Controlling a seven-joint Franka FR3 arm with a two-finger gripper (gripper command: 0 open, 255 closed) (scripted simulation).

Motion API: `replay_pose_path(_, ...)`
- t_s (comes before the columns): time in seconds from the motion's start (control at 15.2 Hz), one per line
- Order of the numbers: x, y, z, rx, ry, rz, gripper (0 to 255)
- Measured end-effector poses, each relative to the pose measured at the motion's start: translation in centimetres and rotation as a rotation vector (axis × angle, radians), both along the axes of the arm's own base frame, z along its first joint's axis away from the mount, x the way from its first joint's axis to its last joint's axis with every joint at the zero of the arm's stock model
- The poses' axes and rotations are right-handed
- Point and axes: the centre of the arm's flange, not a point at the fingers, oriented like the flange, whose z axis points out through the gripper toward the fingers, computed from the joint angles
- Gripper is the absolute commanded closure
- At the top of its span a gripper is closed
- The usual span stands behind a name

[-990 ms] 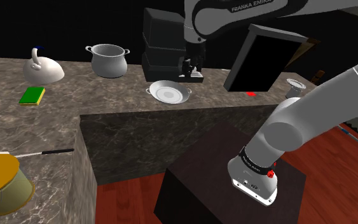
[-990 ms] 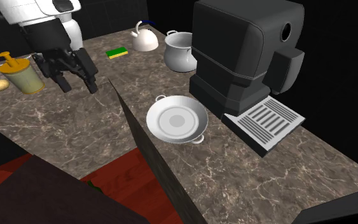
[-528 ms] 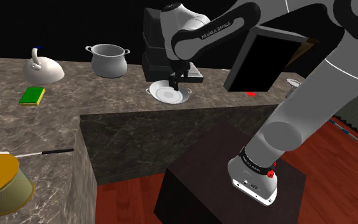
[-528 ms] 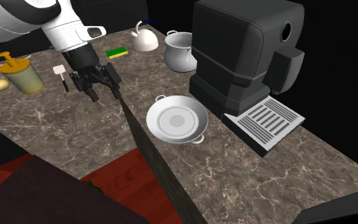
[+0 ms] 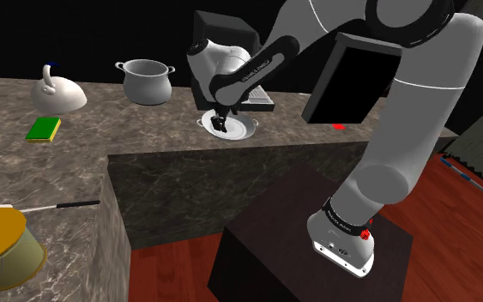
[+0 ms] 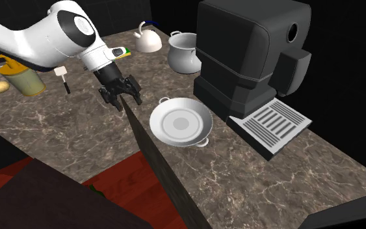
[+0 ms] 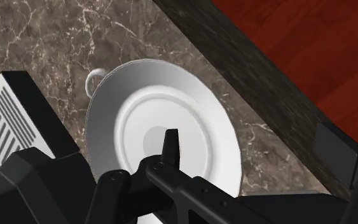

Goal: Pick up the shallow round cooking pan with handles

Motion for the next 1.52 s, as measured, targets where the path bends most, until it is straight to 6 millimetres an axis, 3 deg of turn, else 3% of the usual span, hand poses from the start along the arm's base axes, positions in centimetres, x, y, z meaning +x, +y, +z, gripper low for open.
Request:
replay_pose_path(0.46,5.5,0.1,-8.3,-0.133,0.025,0.055,0)
replay_pose_path(1.06,6.3,0.1,-13.3,-0.155,0.03,0.065,0)
replay_pose_path(1.12,6.3,0.1,-13.4,-0.155,0.03,0.065,255)
replay_pose_path(1.52,6.2,0.1,-13.6,-0.155,0.03,0.064,255)
